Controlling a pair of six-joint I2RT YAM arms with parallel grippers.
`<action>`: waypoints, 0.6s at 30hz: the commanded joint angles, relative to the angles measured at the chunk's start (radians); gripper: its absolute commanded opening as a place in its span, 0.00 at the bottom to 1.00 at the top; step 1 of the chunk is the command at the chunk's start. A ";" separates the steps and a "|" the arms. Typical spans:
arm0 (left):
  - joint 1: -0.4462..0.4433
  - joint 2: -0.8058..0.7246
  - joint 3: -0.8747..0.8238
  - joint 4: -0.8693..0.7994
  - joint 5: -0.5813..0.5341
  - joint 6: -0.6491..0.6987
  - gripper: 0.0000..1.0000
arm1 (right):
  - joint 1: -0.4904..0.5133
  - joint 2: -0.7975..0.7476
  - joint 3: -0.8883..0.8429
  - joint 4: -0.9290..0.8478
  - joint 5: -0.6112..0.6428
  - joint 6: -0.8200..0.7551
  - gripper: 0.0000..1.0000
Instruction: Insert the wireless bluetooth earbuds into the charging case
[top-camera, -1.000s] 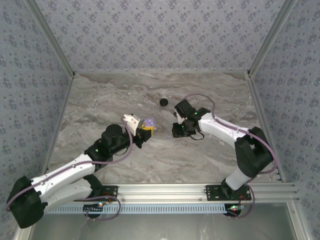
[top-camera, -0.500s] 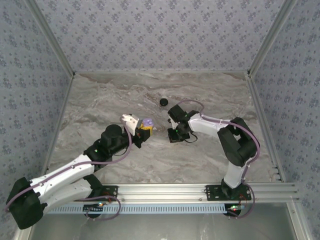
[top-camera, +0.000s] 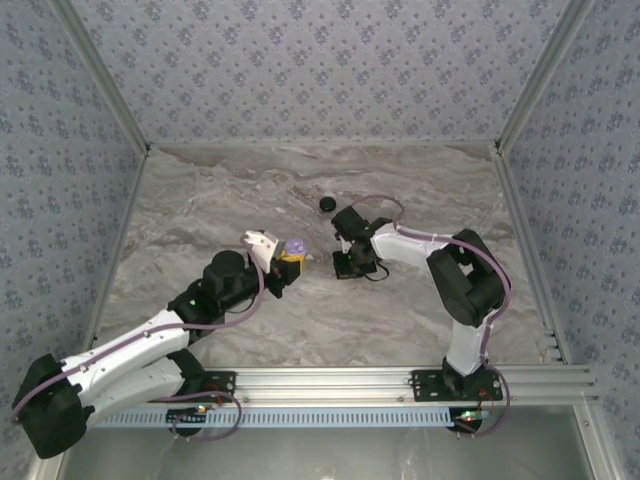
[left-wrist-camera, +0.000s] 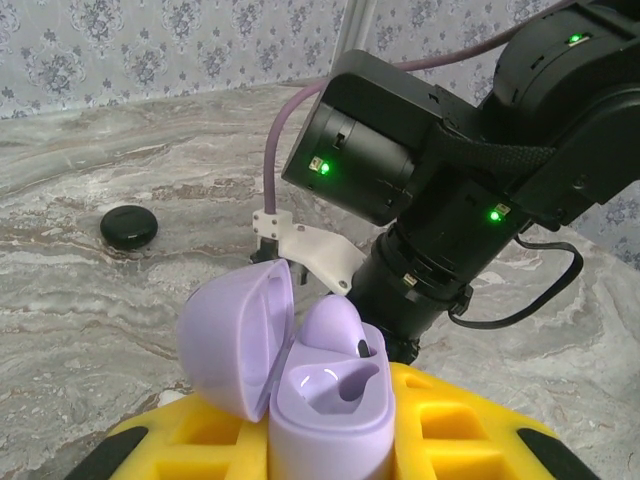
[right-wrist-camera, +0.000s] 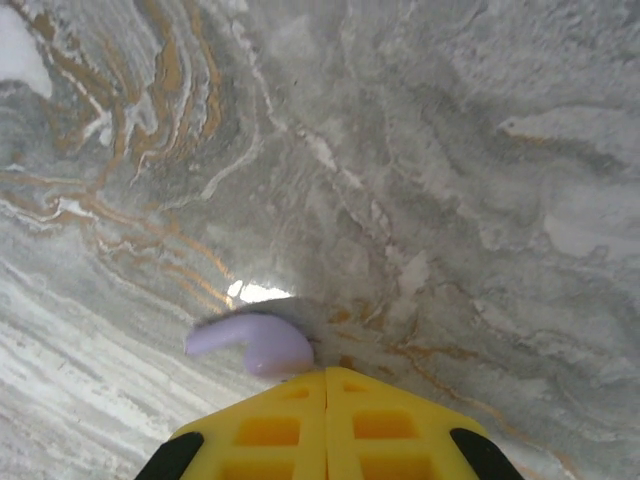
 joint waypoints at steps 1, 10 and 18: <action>-0.005 -0.018 0.010 0.009 -0.003 -0.013 0.23 | 0.001 0.030 0.033 -0.019 0.040 0.016 0.07; -0.005 -0.018 0.013 0.008 -0.001 -0.009 0.23 | 0.011 0.095 0.129 -0.037 0.030 -0.012 0.06; -0.006 -0.015 0.013 0.009 -0.001 -0.008 0.23 | 0.023 0.080 0.148 -0.069 0.075 -0.024 0.08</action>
